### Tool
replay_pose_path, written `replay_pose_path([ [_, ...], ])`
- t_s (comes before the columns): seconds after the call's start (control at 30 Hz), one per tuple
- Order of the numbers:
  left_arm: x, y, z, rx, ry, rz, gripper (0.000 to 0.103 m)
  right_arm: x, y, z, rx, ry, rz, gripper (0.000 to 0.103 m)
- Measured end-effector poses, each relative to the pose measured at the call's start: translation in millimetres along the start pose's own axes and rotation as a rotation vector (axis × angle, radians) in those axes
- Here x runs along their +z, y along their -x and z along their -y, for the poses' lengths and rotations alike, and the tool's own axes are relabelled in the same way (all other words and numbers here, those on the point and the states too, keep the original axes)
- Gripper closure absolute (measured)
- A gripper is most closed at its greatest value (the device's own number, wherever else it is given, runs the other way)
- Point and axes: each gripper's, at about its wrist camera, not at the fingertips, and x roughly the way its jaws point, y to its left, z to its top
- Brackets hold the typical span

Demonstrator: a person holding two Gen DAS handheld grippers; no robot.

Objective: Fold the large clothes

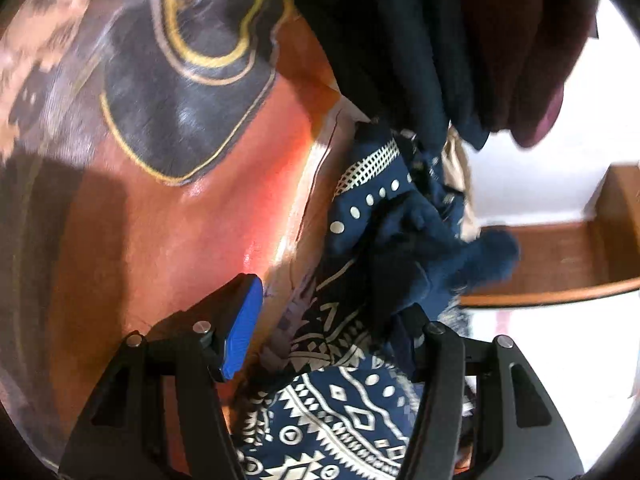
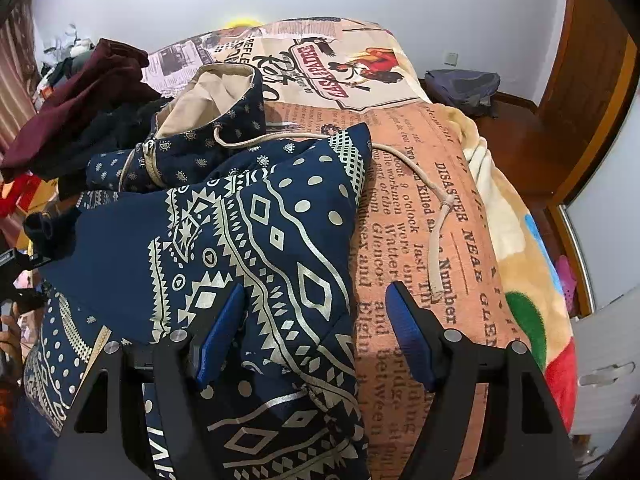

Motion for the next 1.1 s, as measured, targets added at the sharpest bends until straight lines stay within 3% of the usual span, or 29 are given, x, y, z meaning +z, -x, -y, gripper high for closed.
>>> replay_pose_path([
  [0.1, -1.8, 5.4, -1.8, 0.012, 0.013, 0.023, 0.045, -0.3, 0.0, -0.6, 0.003, -0.001, 0.001, 0.033],
  [0.3, -4.5, 30.0, 15.5, 0.175, -0.085, 0.094, 0.045, -0.7, 0.2, -0.6, 0.003, -0.005, -0.004, 0.033],
  [0.47, -15.4, 45.6, 66.0, 0.390, -0.343, 0.179, 0.045, 6.0, 5.5, 0.3, 0.005, -0.011, -0.024, 0.034],
  [0.7, -45.5, 33.4, 154.2, 0.561, -0.764, 0.282, 0.045, 31.9, 37.0, -4.5, 0.018, 0.005, 0.071, 0.034],
  [0.8, -54.0, 12.9, 189.1, 0.568, -0.875, 0.293, 0.045, 46.6, 46.8, -9.5, 0.030, 0.021, 0.109, 0.034],
  [1.1, -57.7, -57.7, 258.1, 0.491, -1.027, 0.225, 0.045, 87.1, 44.9, -29.2, 0.096, 0.032, 0.157, 0.033],
])
